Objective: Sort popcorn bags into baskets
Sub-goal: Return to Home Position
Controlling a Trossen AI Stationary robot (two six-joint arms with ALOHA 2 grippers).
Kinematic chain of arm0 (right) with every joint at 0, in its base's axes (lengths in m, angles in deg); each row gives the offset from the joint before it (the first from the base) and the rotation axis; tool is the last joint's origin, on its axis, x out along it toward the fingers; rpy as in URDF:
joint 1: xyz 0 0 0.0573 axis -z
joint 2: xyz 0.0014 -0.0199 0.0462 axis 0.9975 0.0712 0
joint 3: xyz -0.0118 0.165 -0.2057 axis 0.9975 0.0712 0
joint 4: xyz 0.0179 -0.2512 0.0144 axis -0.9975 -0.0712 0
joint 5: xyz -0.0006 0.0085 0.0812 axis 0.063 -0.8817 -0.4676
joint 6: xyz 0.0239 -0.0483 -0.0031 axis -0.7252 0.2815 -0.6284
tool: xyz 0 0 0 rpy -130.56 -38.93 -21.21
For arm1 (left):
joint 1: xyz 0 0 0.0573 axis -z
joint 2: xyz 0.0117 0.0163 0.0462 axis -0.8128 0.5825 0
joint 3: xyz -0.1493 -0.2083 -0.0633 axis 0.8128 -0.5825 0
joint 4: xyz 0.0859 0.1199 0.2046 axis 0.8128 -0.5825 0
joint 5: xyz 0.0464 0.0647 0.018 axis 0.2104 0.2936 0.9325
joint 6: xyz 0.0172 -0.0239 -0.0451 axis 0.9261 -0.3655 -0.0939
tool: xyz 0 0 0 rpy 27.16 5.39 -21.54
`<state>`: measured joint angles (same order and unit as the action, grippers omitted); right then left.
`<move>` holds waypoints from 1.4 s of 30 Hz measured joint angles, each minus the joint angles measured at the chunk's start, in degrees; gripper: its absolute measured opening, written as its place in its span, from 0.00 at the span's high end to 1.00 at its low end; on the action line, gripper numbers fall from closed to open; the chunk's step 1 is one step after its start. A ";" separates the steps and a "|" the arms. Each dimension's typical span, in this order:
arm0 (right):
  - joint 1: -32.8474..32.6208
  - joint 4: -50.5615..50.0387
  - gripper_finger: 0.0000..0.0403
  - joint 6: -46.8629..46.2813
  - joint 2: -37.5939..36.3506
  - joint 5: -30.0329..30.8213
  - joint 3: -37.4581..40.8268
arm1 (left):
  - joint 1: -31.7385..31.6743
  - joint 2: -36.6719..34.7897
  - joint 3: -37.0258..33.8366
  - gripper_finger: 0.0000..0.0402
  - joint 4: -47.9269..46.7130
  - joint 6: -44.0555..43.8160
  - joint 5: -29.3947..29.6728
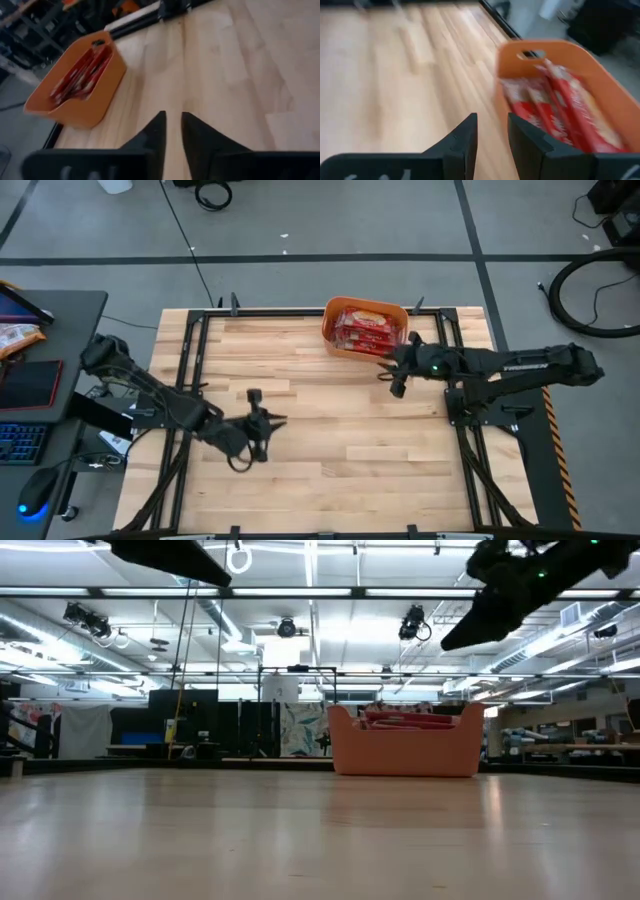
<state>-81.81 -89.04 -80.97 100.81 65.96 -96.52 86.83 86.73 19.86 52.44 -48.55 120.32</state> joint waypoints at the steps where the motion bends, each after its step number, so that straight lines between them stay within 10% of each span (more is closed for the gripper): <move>1: -0.50 2.10 0.72 -0.39 -1.42 -0.97 1.50 | -0.89 -1.46 0.00 0.87 -2.01 -0.34 -0.62; 7: -1.75 11.32 0.72 0.40 -9.42 -6.43 9.75 | -8.34 -7.17 -0.06 0.98 -5.19 -0.46 -8.89; 14: -1.73 17.63 0.72 0.40 -18.46 -12.36 17.64 | -14.09 -8.72 -14.61 0.99 18.70 4.47 -23.87; 32: 0.70 12.25 0.72 -0.46 -36.50 -15.43 18.88 | -17.24 -40.79 -45.58 0.99 45.62 1.36 -22.89; 42: 0.67 20.66 0.72 -2.45 -36.70 -17.07 26.23 | -17.12 -43.29 -45.97 0.99 45.26 1.98 -23.17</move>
<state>-81.14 -68.38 -83.42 64.11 48.89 -70.29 69.70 43.43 -26.11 97.70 -46.57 97.15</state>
